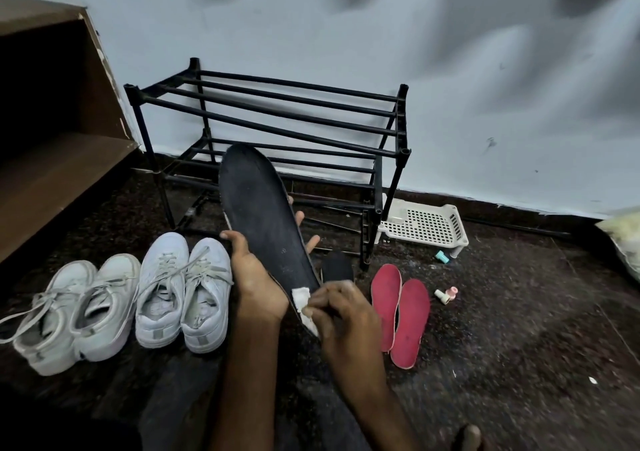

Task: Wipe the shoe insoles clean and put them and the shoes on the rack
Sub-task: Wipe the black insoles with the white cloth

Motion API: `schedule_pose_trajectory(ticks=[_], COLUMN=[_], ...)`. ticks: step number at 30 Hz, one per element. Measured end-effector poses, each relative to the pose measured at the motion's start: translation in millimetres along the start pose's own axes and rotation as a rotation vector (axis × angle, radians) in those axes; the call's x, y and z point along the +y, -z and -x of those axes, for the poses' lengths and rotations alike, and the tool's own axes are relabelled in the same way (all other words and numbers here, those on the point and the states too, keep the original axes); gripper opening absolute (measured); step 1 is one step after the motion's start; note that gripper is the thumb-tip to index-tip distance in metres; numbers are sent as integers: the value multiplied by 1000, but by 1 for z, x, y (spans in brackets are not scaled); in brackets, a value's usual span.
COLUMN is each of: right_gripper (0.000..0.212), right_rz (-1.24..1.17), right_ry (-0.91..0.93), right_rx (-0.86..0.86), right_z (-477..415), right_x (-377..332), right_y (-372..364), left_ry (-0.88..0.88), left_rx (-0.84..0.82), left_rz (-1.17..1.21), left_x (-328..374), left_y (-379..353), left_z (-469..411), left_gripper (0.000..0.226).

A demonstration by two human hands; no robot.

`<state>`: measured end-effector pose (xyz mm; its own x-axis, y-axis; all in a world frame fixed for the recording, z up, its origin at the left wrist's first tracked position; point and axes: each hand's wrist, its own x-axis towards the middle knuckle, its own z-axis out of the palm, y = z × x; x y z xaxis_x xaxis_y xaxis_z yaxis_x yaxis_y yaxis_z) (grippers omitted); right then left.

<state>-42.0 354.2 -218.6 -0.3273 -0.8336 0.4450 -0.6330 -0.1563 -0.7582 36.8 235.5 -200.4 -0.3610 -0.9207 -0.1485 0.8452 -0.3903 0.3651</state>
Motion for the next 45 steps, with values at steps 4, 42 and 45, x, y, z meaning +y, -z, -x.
schedule_pose_trajectory(ticks=[4,42,45], right_gripper=[19,7,6], right_rz=[49,162,59], right_ry=[24,-121,28], right_rx=[34,34,-119], right_z=[-43,-71,-13], right_x=[-1,98,78], right_y=[-8,-26,-37], left_ry=[106,573,543], left_rx=[4,122,142], left_rz=[-76,-614,-427], left_x=[-13,-66,-58], left_y=[-10,83,82], left_z=[6,2,-3], left_gripper=[86,79,88])
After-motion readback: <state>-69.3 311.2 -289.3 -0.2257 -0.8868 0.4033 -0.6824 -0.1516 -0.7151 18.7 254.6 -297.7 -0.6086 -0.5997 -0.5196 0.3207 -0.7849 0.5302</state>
